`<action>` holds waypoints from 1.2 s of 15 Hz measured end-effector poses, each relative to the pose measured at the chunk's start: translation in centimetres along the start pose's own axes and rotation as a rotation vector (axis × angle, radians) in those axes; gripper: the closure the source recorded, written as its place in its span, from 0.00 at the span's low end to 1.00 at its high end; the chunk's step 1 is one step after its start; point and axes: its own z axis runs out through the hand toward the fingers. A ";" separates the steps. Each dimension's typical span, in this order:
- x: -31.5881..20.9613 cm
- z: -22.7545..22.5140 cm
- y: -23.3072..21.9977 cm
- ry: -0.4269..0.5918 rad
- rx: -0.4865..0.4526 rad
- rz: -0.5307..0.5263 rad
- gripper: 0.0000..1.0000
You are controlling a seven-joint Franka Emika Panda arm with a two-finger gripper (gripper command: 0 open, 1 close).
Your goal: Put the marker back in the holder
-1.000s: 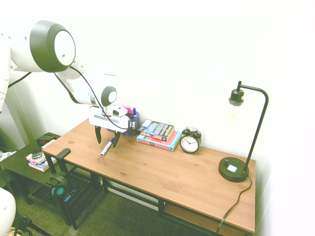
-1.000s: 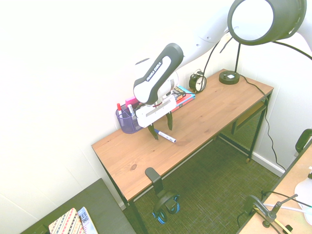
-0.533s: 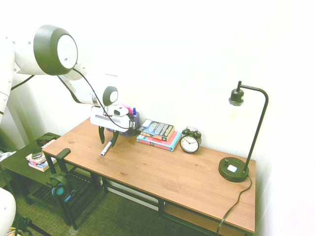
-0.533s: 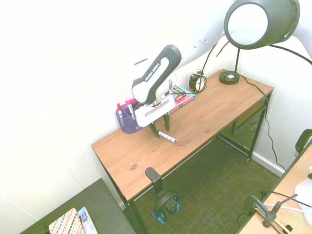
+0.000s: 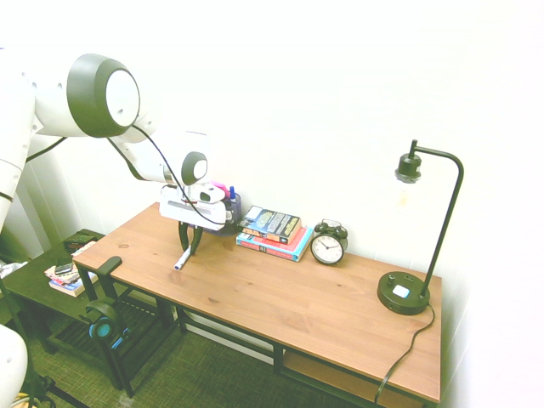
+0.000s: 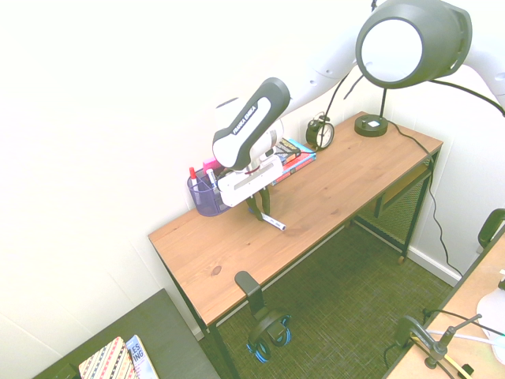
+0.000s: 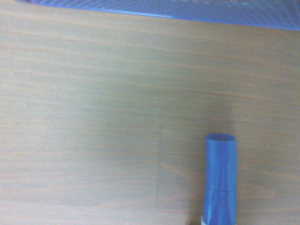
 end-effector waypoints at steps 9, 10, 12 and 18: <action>-0.9 -3.6 -1.2 0.085 0.114 -0.010 1.00; -2.1 -5.4 -1.1 0.120 0.158 -0.015 1.00; -5.1 -9.2 -0.6 0.221 0.245 -0.005 1.00; -7.5 -15.1 -1.0 0.513 0.518 0.079 1.00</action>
